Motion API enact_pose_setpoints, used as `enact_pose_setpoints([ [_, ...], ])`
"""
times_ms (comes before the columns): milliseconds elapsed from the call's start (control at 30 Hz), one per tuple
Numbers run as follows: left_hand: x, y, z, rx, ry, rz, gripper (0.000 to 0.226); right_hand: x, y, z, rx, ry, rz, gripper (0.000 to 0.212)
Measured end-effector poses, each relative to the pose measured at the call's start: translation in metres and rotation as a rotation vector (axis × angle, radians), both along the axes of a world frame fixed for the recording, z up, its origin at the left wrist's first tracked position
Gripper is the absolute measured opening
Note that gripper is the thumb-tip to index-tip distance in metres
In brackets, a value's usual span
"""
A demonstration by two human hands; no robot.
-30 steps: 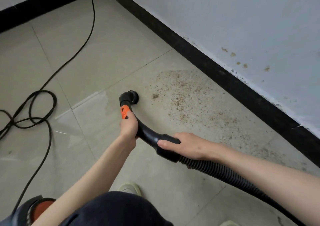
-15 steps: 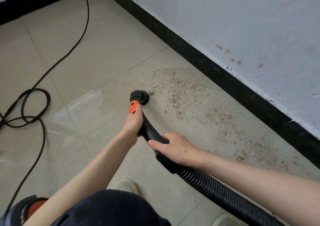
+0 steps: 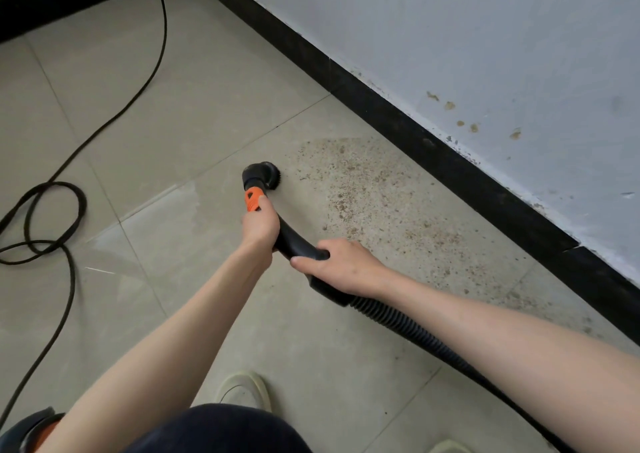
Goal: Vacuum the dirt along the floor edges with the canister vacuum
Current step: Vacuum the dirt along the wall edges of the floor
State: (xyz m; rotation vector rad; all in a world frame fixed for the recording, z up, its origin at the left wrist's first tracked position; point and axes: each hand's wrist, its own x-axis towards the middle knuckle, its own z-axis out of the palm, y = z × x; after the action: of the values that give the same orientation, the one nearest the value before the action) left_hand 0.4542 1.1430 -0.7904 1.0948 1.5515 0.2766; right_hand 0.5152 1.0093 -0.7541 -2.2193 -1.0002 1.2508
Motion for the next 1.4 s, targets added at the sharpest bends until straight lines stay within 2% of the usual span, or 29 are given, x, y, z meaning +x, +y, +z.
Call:
enact_pose_setpoints([
  [200,0.01,0.016,0.011,-0.101,-0.023,-0.181,0.05,-0.014,0.007,0.009,-0.004,-0.008,-0.129,0.043],
  [267,0.006,0.012,0.006,-0.103,-0.012,-0.211,0.054,-0.017,0.0,0.009,-0.016,0.01,-0.124,0.043],
  [467,0.013,0.015,0.002,0.0,0.089,-0.257,0.059,-0.009,0.007,-0.003,-0.007,0.006,-0.081,0.043],
  [700,0.046,0.044,0.014,0.042,0.092,-0.258,0.056,0.021,0.044,-0.018,0.083,0.042,-0.146,0.044],
  [867,0.044,0.022,-0.002,0.068,0.095,-0.339,0.049,0.013,0.009,-0.019,0.077,0.031,-0.185,0.045],
  [1033,0.04,0.004,-0.022,0.079,0.175,-0.324,0.067,0.016,-0.013,-0.028,0.039,0.005,-0.138,0.045],
  [1267,0.082,0.054,-0.006,0.067,0.1,-0.302,0.058,0.045,0.044,-0.026,0.11,0.063,-0.209,0.042],
  [1400,0.085,0.051,-0.007,0.067,0.11,-0.325,0.058,0.046,0.04,-0.03,0.12,0.072,-0.238,0.041],
])
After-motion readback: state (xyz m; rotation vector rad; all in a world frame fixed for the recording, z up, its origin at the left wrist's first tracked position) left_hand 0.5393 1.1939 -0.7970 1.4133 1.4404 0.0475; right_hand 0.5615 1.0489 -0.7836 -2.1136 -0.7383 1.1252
